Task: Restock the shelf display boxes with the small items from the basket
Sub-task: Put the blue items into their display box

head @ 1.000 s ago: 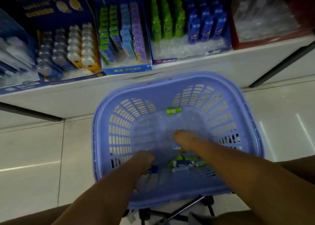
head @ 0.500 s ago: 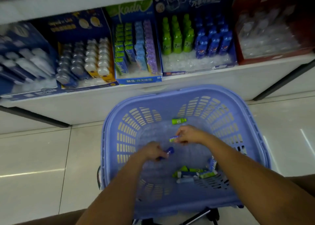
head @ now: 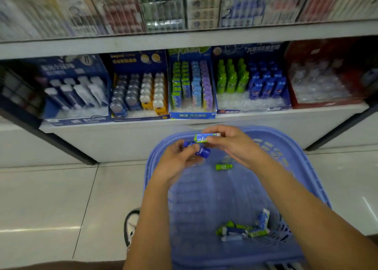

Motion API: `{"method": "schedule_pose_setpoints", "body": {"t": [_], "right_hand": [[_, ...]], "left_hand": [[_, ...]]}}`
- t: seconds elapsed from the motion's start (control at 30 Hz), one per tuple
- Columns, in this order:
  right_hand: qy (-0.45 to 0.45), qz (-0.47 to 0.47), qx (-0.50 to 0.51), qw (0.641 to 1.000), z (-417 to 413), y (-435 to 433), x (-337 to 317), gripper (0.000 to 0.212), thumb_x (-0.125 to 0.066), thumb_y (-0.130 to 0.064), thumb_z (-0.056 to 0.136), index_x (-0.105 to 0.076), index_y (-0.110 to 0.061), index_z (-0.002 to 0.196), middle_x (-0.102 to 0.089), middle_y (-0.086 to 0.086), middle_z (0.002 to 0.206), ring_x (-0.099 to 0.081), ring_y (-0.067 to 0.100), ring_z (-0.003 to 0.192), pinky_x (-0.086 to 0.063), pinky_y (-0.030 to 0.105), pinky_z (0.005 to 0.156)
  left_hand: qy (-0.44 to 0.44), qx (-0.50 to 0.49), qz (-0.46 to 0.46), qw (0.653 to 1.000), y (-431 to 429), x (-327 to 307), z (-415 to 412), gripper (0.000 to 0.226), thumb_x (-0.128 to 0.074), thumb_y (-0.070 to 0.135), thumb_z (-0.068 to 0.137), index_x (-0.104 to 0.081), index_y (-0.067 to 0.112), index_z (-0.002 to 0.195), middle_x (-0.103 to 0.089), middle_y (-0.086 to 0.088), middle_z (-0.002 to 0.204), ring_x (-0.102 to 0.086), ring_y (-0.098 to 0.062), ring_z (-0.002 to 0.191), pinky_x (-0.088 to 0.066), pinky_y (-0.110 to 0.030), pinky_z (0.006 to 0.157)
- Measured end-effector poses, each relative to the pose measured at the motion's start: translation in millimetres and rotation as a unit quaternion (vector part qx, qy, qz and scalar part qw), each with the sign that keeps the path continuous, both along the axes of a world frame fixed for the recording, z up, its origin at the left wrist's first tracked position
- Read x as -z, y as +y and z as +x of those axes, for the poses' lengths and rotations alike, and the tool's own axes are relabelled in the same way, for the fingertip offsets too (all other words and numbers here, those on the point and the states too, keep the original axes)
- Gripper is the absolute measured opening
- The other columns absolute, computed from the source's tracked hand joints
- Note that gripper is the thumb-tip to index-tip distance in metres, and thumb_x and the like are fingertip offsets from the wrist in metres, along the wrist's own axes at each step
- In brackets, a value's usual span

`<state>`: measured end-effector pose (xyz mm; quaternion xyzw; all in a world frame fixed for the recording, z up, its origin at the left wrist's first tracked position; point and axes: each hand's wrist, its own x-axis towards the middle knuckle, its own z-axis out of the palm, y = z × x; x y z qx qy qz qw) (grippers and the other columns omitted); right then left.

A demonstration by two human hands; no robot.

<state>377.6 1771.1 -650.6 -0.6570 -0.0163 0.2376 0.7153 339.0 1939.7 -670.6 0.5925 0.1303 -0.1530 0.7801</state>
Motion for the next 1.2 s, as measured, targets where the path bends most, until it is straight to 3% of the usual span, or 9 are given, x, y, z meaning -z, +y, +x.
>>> {"method": "schedule_pose_setpoints", "body": {"t": [0.13, 0.27, 0.37, 0.47, 0.57, 0.73, 1.0, 1.1, 1.2], "right_hand": [[-0.153, -0.190, -0.014, 0.970, 1, 19, -32, 0.022, -0.071, 0.001, 0.079, -0.061, -0.009, 0.096, -0.064, 0.008, 0.090, -0.056, 0.015, 0.079, -0.046, 0.020, 0.073], [-0.249, -0.258, -0.039, 0.932, 15, 25, -59, 0.038, -0.067, -0.008, 0.085, -0.058, -0.024, 0.118, -0.051, -0.003, 0.082, -0.050, 0.015, 0.070, -0.045, 0.027, 0.071], [-0.313, -0.268, 0.031, 0.911, 36, 36, -77, 0.028, -0.065, -0.011, 0.086, -0.063, -0.024, 0.111, -0.052, -0.008, 0.081, -0.054, 0.013, 0.073, -0.047, 0.021, 0.072], [-0.311, -0.252, 0.098, 0.911, 62, 49, -84, 0.017, -0.070, -0.011, 0.082, -0.066, -0.016, 0.098, -0.059, -0.006, 0.082, -0.056, 0.005, 0.073, -0.046, 0.006, 0.066], [-0.324, -0.302, 0.092, 0.892, 83, 56, -85, 0.019, -0.075, -0.014, 0.079, -0.068, -0.011, 0.096, -0.064, 0.000, 0.083, -0.056, 0.001, 0.068, -0.046, 0.004, 0.064], [-0.348, -0.410, 0.037, 0.842, 102, 62, -76, 0.018, -0.073, -0.015, 0.080, -0.069, -0.011, 0.097, -0.067, 0.003, 0.090, -0.060, 0.012, 0.081, -0.054, 0.030, 0.085], [-0.322, -0.445, 0.017, 0.835, 111, 63, -75, 0.018, -0.074, -0.021, 0.079, -0.068, -0.017, 0.095, -0.070, 0.000, 0.094, -0.063, 0.013, 0.088, -0.049, 0.030, 0.091], [-0.343, -0.491, 0.011, 0.801, 109, 64, -73, 0.017, -0.074, -0.026, 0.078, -0.070, -0.020, 0.093, -0.070, -0.003, 0.099, -0.056, 0.018, 0.106, -0.039, 0.041, 0.101], [-0.370, -0.532, 0.018, 0.761, 106, 66, -76, 0.019, -0.074, -0.030, 0.077, -0.072, -0.022, 0.094, -0.066, 0.000, 0.107, -0.044, 0.024, 0.118, -0.030, 0.039, 0.101]], "left_hand": [[-0.049, -0.026, 0.007, 0.998, 3, -19, 3, 0.020, -0.059, 0.014, 0.091, -0.062, -0.002, 0.102, -0.068, -0.013, 0.087, -0.069, -0.018, 0.078, -0.056, -0.027, 0.069], [-0.072, -0.082, 0.039, 0.993, 1, -33, 8, 0.022, -0.058, 0.023, 0.093, -0.064, 0.003, 0.096, -0.064, -0.004, 0.072, -0.064, -0.019, 0.071, -0.056, -0.023, 0.063], [-0.066, -0.128, 0.056, 0.988, 4, -42, 10, 0.029, -0.051, 0.034, 0.096, -0.059, 0.006, 0.098, -0.053, -0.003, 0.062, -0.060, -0.019, 0.057, -0.054, -0.023, 0.053], [-0.053, -0.126, 0.052, 0.989, 10, -47, 9, 0.033, -0.044, 0.040, 0.098, -0.053, 0.010, 0.107, -0.054, -0.010, 0.070, -0.060, -0.016, 0.048, -0.050, -0.025, 0.044], [-0.069, -0.114, 0.076, 0.988, 15, -50, 9, 0.026, -0.047, 0.037, 0.097, -0.052, 0.012, 0.102, -0.065, -0.008, 0.075, -0.065, -0.016, 0.052, -0.049, -0.024, 0.042], [-0.072, -0.102, 0.112, 0.986, 22, -46, 10, 0.027, -0.052, 0.033, 0.096, -0.059, 0.008, 0.100, -0.069, -0.006, 0.082, -0.067, -0.014, 0.058, -0.051, -0.021, 0.047], [-0.063, -0.060, 0.136, 0.987, 24, -33, 19, 0.021, -0.058, 0.014, 0.093, -0.053, 0.014, 0.113, -0.065, -0.010, 0.099, -0.065, -0.017, 0.083, -0.056, -0.023, 0.068], [-0.060, -0.045, 0.129, 0.989, 21, -31, 19, 0.018, -0.061, 0.010, 0.090, -0.055, 0.016, 0.106, -0.066, -0.013, 0.105, -0.064, -0.018, 0.085, -0.056, -0.024, 0.072], [-0.073, -0.042, 0.132, 0.988, 18, -31, 18, 0.015, -0.065, 0.010, 0.088, -0.063, 0.016, 0.102, -0.070, -0.010, 0.097, -0.064, -0.015, 0.081, -0.055, -0.021, 0.070]]}}
